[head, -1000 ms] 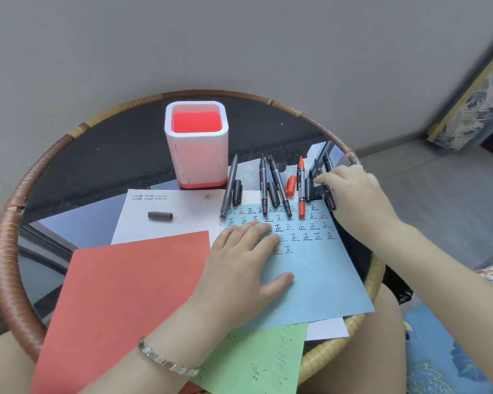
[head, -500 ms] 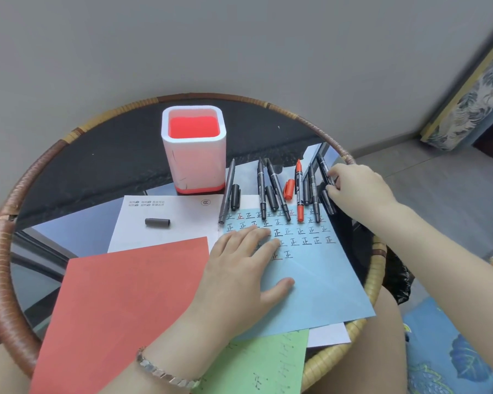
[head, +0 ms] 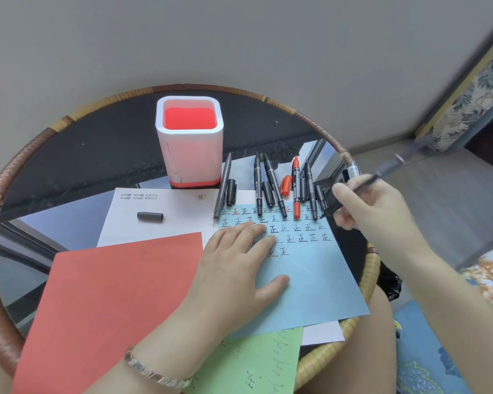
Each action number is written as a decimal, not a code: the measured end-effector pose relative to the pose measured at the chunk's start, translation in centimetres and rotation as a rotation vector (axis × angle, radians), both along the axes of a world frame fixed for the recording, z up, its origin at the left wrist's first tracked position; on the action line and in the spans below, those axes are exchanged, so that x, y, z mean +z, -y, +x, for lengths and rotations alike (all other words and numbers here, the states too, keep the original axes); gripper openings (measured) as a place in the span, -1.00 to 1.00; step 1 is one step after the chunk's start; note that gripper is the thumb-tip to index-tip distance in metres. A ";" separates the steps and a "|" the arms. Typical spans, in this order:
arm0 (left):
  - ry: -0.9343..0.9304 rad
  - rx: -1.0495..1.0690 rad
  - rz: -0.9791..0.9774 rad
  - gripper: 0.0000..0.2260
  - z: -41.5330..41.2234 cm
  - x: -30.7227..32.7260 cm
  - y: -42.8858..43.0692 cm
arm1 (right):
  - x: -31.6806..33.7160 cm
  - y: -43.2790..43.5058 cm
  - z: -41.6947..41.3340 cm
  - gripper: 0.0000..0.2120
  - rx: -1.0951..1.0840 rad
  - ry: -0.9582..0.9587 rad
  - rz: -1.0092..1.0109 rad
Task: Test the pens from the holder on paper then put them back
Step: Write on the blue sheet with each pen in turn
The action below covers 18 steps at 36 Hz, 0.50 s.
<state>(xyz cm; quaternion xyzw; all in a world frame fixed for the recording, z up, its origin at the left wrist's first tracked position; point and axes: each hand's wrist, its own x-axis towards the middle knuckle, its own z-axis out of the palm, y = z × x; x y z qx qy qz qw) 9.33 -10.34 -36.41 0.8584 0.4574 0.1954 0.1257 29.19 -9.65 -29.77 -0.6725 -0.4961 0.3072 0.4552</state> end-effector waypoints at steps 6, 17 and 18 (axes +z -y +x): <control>0.000 0.005 0.008 -0.52 0.0 0.0 0.0 | -1.8 2.4 -1.7 -0.84 0.014 -0.124 0.055; -0.005 0.007 -0.005 -0.51 0.1 0.1 0.1 | -4.1 1.8 -4.4 -0.63 -0.209 -0.073 0.082; -0.007 0.005 -0.006 -0.51 0.1 0.2 0.1 | -4.5 1.7 -4.4 -0.61 -0.236 -0.048 0.090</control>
